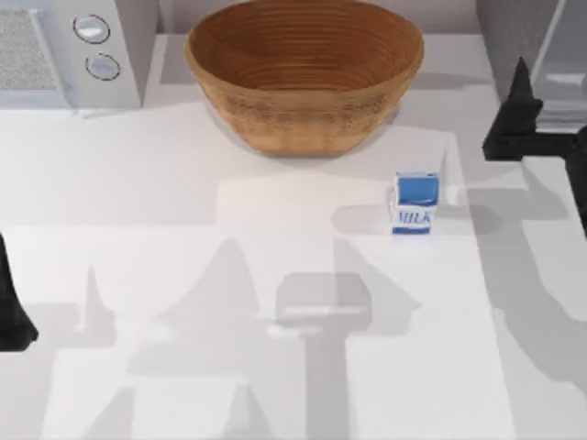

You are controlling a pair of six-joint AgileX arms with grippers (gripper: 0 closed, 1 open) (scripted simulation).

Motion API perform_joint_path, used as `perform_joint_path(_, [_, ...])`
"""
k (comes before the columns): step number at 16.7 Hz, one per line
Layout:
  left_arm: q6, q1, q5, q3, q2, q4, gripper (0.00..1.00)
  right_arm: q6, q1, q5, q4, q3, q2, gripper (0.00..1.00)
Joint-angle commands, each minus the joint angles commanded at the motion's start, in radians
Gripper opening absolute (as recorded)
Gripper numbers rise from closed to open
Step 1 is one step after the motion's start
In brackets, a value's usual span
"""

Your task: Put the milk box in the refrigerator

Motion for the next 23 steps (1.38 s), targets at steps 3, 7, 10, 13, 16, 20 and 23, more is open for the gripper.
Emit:
perform_joint_path(3, [0.000,0.000,0.000,0.000,0.000,0.000,1.00,-0.002,0.085,0.092,0.211,0.079,0.305,1.00])
perform_joint_path(7, [0.000,0.000,0.000,0.000,0.000,0.000,1.00,-0.007,0.184,0.201,0.454,0.166,0.665,1.00])
perform_joint_path(10, [0.000,0.000,0.000,0.000,0.000,0.000,1.00,-0.011,0.241,0.264,0.593,0.215,0.876,1.00])
perform_joint_path(13, [0.000,0.000,0.000,0.000,0.000,0.000,1.00,-0.015,0.279,0.307,0.685,0.246,1.019,1.00])
perform_joint_path(16, [0.000,0.000,0.000,0.000,0.000,0.000,1.00,-0.016,0.293,0.323,0.718,0.257,1.071,1.00])
perform_joint_path(20, [0.000,0.000,0.000,0.000,0.000,0.000,1.00,-0.016,0.293,0.323,0.718,0.257,1.071,1.00])
perform_joint_path(23, [0.000,0.000,0.000,0.000,0.000,0.000,1.00,0.004,0.280,0.302,0.673,0.294,1.088,1.00])
